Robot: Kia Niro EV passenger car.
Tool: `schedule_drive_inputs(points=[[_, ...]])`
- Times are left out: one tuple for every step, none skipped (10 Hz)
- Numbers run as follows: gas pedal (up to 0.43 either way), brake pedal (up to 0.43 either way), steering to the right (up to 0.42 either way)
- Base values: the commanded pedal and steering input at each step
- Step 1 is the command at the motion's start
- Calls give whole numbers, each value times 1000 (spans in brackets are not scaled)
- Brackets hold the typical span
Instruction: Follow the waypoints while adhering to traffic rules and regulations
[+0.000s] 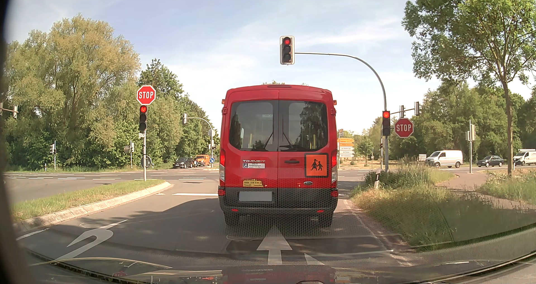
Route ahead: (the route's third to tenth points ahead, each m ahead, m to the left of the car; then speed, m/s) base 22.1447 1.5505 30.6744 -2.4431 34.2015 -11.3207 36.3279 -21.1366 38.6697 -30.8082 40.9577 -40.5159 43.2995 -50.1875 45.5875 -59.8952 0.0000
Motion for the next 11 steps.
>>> schedule_drive_inputs(points=[[0, 201, -10], [0, 195, -10], [0, 201, -10], [0, 195, -10], [0, 201, -10], [0, 195, -10], [0, 201, -10], [0, 195, -10], [0, 201, -10], [0, 195, -10], [0, 201, -10]])
